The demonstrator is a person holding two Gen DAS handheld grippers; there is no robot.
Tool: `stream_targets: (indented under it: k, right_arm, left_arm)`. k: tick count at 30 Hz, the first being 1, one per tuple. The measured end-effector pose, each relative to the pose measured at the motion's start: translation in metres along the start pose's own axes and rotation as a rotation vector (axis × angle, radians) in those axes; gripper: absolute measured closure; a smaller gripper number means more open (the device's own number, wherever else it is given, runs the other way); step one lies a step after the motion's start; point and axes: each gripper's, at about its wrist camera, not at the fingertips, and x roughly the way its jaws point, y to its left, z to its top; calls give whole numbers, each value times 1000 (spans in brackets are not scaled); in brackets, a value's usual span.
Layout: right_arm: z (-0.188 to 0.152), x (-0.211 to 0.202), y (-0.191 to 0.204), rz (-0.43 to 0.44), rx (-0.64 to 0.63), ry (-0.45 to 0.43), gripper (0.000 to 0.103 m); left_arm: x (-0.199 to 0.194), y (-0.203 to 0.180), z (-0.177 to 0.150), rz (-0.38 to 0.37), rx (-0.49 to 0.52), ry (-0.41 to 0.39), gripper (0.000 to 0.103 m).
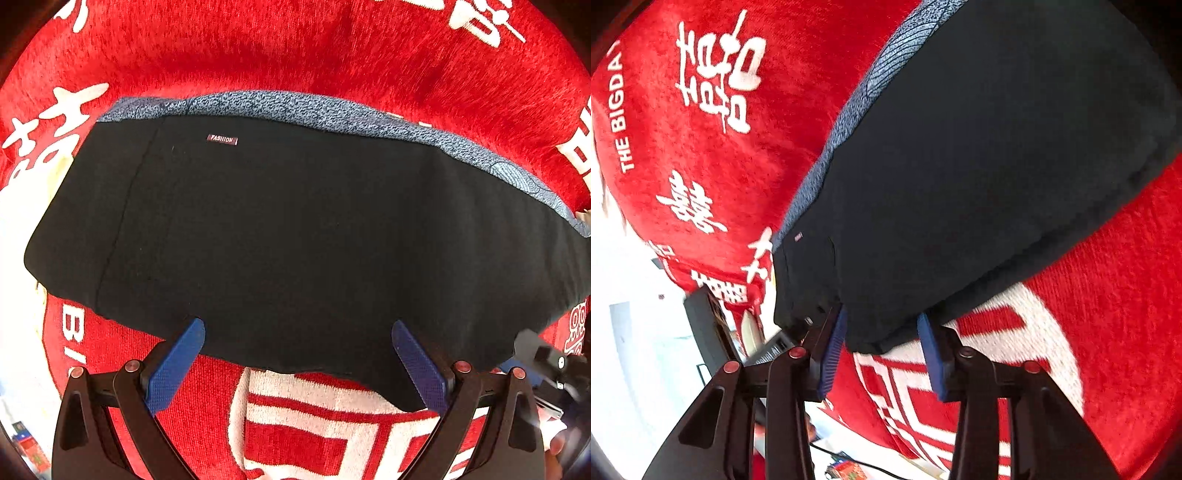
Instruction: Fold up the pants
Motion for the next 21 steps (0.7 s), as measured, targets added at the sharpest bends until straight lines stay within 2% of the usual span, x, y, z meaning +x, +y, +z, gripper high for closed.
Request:
stream_targets:
  k: [2, 3, 4, 7, 9, 13, 15, 18, 20, 21]
  right_arm:
    - [2, 4, -1, 9, 31, -2, 63]
    - [3, 3, -1, -9, 44, -5, 81]
    - [4, 3, 0, -31, 46, -11, 93]
    - [-1, -9, 14, -14, -1, -41, 95]
    - [-8, -15, 23, -33, -53, -50, 95]
    - [-15, -10, 12, -126, -71, -38, 97]
    - [-15, -4, 1, -171, -77, -31, 97]
    - [-14, -7, -7, -161, -76, -27, 97]
    - [-16, -16, -7, -238, -102, -33, 97]
    - [-17, -24, -9, -283, -106, -35, 90]
  left_arm:
    - [0, -1, -2, -2, 0, -2, 1]
    - [-1, 1, 0, -2, 2, -5, 1]
    - [-3, 1, 1, -1, 6, -10, 1]
    - [-14, -12, 1, -8, 56, -48, 1]
    - [-14, -24, -3, -11, 110, -41, 1]
    - [2, -43, -27, 46, 224, -32, 1]
    - [8, -39, -32, 32, 201, -45, 0]
    - [13, -31, -30, 8, 164, -28, 0]
    - [13, -30, -28, 28, 181, -35, 0]
    - [10, -31, -27, 37, 186, -38, 0]
